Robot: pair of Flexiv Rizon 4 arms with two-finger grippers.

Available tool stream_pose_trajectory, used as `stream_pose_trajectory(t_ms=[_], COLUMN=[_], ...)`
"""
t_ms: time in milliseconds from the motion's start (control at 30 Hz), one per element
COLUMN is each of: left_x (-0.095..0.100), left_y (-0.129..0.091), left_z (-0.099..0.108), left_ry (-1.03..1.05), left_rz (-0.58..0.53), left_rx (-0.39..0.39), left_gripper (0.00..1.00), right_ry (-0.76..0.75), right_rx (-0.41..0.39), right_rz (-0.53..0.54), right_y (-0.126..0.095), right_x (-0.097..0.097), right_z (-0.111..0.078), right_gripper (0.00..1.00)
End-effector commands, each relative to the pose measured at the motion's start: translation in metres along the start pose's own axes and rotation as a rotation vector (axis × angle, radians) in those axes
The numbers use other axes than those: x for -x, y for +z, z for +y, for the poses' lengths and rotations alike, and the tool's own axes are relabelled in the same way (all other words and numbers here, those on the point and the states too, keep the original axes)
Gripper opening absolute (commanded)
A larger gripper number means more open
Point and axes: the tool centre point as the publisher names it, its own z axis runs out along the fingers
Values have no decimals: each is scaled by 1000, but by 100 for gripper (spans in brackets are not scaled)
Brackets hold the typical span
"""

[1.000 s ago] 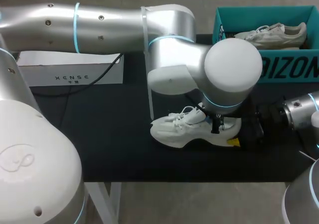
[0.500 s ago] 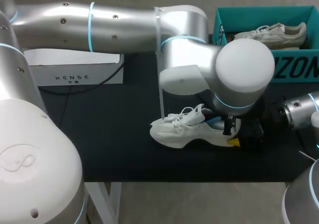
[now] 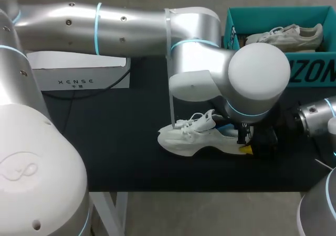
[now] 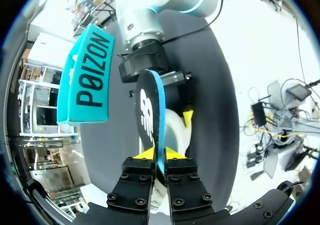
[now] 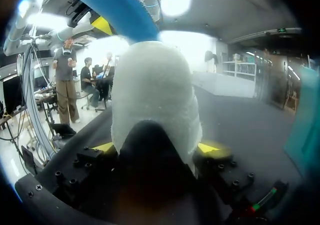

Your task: Take the shoe out of the shoebox, open the shoe tongue, remove and reinsert the insole, then place the shoe into the shoebox

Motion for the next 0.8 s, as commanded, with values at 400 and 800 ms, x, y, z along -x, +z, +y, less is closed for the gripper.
stream_pose_trajectory(t_ms=[400, 800], left_x=[5, 7], left_y=[8, 25], left_z=[8, 2], left_ry=[-39, -57], left_rz=[-21, -1], left_rx=[2, 18], left_gripper=[21, 24], right_ry=[0, 0], right_rx=[-2, -2], right_rz=[-2, -2], right_y=[6, 6], right_x=[0, 0], right_z=[-7, -7], right_gripper=[0, 0])
